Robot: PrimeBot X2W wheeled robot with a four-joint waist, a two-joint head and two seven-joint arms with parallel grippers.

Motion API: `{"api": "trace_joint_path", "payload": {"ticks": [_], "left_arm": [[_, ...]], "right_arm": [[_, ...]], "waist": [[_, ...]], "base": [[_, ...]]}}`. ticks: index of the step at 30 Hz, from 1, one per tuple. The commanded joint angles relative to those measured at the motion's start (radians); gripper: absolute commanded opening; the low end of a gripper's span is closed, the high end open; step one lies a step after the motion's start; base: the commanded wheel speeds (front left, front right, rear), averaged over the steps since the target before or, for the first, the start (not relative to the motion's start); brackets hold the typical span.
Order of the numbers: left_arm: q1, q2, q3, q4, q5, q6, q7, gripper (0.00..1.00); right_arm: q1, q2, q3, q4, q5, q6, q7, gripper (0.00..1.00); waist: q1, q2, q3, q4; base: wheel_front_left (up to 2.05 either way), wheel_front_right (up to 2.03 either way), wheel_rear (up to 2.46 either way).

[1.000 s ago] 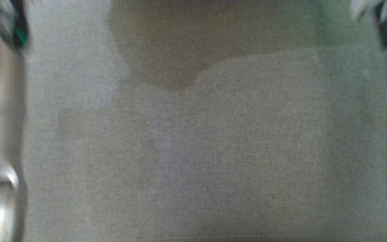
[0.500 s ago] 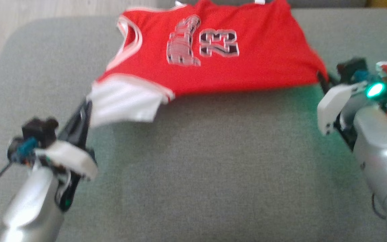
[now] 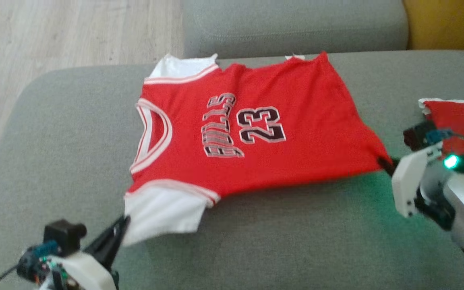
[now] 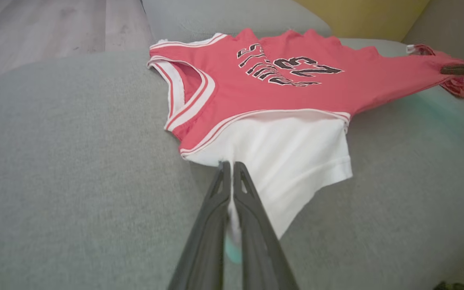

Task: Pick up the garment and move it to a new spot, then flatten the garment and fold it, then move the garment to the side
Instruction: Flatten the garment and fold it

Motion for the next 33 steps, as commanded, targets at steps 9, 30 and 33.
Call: {"api": "trace_joint_path", "payload": {"ticks": [9,30,33], "left_arm": [[-0.013,0.081,0.042,-0.177,-0.002,0.052,0.074,0.00],[-0.522,0.075,-0.053,0.100,0.116,-0.023,0.235,0.00],[-0.597,0.061,-0.087,0.177,0.142,-0.032,0.227,0.00]], "right_arm": [[0.050,-0.144,0.009,-0.194,0.123,-0.001,0.053,0.00],[-0.161,-0.049,-0.053,-0.141,0.052,-0.001,0.105,0.00],[-0.200,-0.031,-0.052,-0.112,0.041,-0.001,0.106,0.00]], "waist": [[0.0001,-0.0001,0.015,0.001],[0.0001,-0.0001,0.208,-0.001],[0.0001,-0.0001,0.230,-0.001]], "base": [[0.00,0.00,0.00],[0.00,0.00,0.00],[0.00,0.00,0.00]]}}
